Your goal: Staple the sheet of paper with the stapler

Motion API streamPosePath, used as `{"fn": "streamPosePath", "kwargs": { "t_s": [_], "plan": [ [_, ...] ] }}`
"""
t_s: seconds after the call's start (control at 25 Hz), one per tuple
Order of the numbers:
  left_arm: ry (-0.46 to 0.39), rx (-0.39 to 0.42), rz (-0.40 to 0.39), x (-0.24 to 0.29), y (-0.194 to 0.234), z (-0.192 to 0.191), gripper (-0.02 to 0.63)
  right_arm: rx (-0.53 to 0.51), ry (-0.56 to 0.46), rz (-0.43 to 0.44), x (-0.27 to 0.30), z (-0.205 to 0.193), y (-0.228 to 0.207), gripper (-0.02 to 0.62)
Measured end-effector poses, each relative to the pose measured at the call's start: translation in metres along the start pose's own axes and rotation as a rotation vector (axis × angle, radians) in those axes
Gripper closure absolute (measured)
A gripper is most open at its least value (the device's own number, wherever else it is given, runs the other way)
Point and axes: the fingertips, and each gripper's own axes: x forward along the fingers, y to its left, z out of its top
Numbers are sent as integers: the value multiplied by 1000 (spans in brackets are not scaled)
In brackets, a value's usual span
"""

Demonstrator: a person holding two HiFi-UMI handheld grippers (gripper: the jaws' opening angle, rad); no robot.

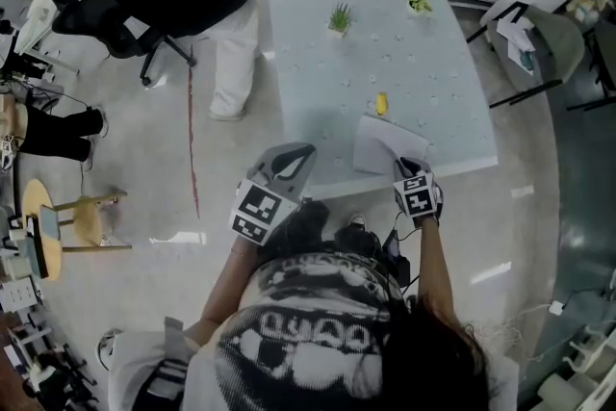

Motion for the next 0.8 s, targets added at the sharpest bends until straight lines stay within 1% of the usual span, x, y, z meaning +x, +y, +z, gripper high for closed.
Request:
{"fn": "streamPosePath", "kwargs": {
  "t_s": [0.32,0.52,0.6,0.68,0.8],
  "plan": [
    [7,-20,13,-11,15,-11,600,-27,28,-12,14,18,-3,502],
    [17,-36,9,-15,20,-19,600,-97,59,4,17,25,0,460],
    [19,-39,3,-14,21,-21,600,-122,69,4,19,26,0,462],
    [17,-37,-3,-14,23,-21,600,-123,71,2,22,28,-1,462],
    [9,-37,-11,-13,26,-19,600,-141,88,35,22,31,8,454]
  ]
}}
